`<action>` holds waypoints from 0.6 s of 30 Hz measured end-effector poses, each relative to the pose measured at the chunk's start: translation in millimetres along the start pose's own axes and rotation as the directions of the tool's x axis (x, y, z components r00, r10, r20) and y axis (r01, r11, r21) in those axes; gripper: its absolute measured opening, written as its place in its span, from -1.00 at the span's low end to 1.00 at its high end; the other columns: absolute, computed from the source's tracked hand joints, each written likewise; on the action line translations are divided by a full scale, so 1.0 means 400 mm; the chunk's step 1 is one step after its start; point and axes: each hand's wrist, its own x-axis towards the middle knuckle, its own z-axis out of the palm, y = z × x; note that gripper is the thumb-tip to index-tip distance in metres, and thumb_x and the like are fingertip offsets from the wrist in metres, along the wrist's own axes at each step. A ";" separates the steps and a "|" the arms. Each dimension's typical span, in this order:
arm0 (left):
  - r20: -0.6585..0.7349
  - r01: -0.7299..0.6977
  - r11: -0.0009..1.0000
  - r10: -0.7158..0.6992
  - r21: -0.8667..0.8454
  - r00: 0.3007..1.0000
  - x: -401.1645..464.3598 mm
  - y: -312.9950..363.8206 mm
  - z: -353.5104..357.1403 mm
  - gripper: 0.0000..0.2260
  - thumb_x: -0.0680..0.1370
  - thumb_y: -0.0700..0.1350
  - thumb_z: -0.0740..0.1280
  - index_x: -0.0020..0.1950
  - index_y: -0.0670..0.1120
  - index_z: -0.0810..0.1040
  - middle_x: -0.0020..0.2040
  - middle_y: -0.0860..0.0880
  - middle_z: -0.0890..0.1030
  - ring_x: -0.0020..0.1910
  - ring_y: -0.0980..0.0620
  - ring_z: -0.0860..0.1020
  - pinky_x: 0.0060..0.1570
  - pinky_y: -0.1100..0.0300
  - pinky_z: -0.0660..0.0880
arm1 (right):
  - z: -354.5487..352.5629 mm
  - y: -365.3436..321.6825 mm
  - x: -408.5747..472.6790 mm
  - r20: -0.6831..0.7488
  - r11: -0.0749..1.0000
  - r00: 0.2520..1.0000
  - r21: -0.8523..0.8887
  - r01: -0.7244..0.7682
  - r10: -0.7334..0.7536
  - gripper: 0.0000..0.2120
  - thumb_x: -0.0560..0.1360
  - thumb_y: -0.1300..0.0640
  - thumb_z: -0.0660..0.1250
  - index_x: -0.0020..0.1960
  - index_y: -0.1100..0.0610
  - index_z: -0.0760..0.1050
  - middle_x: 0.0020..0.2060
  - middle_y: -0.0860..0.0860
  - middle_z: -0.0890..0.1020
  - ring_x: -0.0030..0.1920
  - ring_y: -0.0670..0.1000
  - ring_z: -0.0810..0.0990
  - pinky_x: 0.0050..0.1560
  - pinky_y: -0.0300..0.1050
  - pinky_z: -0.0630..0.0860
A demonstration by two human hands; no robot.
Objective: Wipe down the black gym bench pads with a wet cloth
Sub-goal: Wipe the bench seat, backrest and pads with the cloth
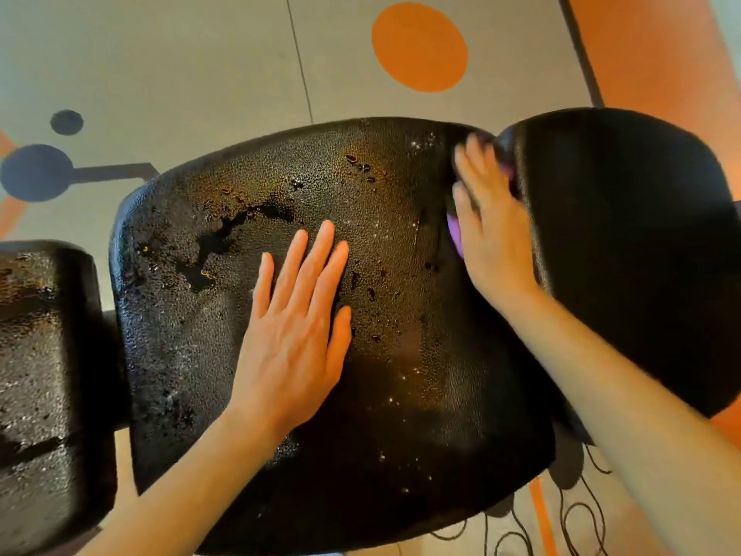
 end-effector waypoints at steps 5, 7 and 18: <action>0.000 0.001 1.000 -0.001 0.013 1.000 0.003 0.002 0.002 -0.46 0.63 0.03 0.02 0.60 -0.06 0.05 0.63 0.00 -0.02 0.61 -0.01 -0.10 0.57 -0.06 -0.15 | 0.010 -0.007 -0.006 0.024 1.000 1.000 0.005 0.001 -0.001 -0.57 0.66 0.08 0.07 0.51 0.13 0.21 0.53 0.03 0.20 0.55 0.00 0.07 0.55 0.05 0.04; 0.001 0.008 1.000 -0.008 0.004 1.000 0.000 0.000 0.001 -0.46 0.63 0.02 0.03 0.60 -0.07 0.06 0.63 0.00 -0.02 0.61 -0.01 -0.09 0.57 -0.07 -0.13 | -0.010 0.000 -0.181 0.121 0.998 0.992 -0.063 0.027 -0.019 -0.52 0.64 -0.02 0.04 0.53 0.07 0.14 0.54 -0.05 0.13 0.56 -0.08 -0.01 0.57 -0.01 -0.07; 0.002 -0.001 1.000 0.001 0.002 1.000 0.000 -0.002 0.001 -0.46 0.63 0.01 0.05 0.60 -0.07 0.06 0.63 -0.01 -0.01 0.61 -0.02 -0.08 0.57 -0.11 -0.08 | 0.011 -0.031 -0.176 0.149 0.987 0.982 -0.089 0.132 -0.118 -0.55 0.65 0.09 0.07 0.52 0.09 0.15 0.53 -0.02 0.17 0.56 -0.05 0.04 0.55 0.09 0.04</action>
